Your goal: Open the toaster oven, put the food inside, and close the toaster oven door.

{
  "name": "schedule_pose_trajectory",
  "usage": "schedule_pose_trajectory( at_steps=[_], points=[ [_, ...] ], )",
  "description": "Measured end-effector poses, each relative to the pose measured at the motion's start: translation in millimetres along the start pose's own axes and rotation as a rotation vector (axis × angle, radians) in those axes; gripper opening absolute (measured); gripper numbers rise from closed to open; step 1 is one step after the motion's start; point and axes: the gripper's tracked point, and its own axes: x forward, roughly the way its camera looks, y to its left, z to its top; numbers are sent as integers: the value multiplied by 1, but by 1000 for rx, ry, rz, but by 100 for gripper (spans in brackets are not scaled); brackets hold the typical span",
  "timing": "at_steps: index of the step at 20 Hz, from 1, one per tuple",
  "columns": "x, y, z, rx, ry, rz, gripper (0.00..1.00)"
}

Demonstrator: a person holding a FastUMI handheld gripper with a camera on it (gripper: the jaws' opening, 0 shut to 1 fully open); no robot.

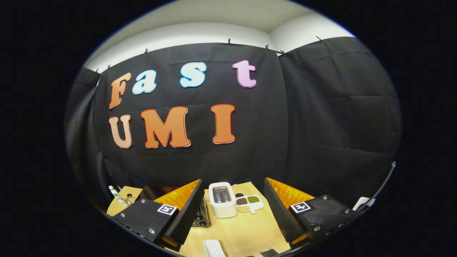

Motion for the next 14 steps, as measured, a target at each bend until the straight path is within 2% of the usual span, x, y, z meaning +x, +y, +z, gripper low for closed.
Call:
schedule_pose_trajectory(
  at_steps=[8, 14],
  points=[
    [11, -4, -28, 41, 42, 6, 99],
    [16, -5, -31, -11, 39, -7, 99]
  ],
)
